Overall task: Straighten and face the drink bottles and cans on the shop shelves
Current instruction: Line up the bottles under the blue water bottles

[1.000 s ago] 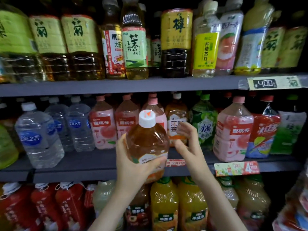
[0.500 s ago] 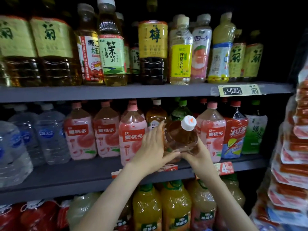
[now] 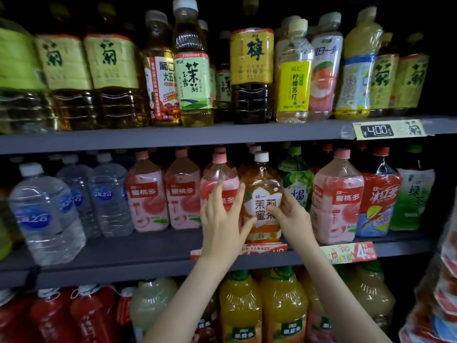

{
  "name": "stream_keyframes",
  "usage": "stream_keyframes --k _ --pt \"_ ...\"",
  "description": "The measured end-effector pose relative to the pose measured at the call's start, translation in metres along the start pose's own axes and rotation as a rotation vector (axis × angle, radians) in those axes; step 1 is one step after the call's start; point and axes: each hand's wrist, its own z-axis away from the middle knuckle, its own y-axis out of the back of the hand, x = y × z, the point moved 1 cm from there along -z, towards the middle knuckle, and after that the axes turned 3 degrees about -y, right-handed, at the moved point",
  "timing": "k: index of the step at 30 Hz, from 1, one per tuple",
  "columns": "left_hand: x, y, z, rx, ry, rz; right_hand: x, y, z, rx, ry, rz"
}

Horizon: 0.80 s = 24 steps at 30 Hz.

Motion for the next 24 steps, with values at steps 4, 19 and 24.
stream_keyframes --k 4,19,24 --pt "0.0 -0.008 0.0 0.075 0.197 0.08 -0.004 0.023 0.009 0.167 0.043 0.055" --pt "0.066 -0.006 -0.007 0.083 -0.124 0.05 0.008 0.087 -0.028 0.629 -0.126 0.475" --pt "0.063 -0.003 -0.014 0.006 -0.069 -0.019 -0.003 0.09 -0.035 0.624 -0.103 0.429"
